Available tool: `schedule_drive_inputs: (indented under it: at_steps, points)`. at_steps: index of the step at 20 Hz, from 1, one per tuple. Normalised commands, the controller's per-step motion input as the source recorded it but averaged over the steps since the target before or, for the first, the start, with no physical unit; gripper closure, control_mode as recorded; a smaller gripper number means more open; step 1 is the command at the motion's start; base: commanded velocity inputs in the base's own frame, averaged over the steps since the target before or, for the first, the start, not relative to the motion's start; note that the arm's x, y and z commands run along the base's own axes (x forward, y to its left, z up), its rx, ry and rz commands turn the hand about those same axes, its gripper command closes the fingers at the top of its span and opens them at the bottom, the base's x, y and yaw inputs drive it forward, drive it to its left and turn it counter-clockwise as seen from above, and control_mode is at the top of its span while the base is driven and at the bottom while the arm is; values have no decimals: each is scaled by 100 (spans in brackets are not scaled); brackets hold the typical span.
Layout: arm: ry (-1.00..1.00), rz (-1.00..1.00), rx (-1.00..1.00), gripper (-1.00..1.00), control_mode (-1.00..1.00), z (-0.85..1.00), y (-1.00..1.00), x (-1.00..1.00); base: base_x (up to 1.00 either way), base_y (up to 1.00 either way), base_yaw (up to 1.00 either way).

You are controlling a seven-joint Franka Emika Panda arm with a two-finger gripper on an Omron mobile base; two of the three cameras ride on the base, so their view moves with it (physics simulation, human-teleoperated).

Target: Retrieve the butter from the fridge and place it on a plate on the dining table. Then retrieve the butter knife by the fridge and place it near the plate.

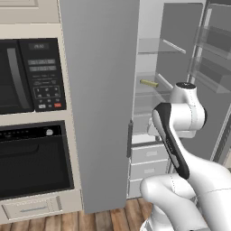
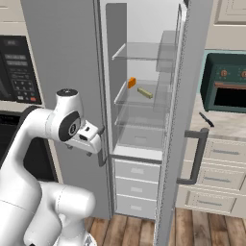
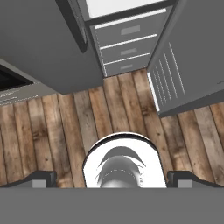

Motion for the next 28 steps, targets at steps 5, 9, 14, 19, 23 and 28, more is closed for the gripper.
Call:
schedule_drive_inputs:
  at_steps: [5, 9, 14, 19, 23, 28]
  points:
    - [0, 0, 0, -100, 100, 0, 0, 0, 8, -33, 0]
    - [0, 0, 0, -100, 100, 0, 0, 0, 22, -38, -5]
    - [0, 0, 0, -100, 100, 0, 0, 0, 40, -14, -15]
    - [0, 0, 0, -100, 100, 0, 0, 0, 60, -6, -22]
    - [0, 0, 0, -100, 100, 0, 0, 0, 62, -3, -19]
    - [0, 0, 0, -100, 100, 0, 0, 0, 57, -15, -14]
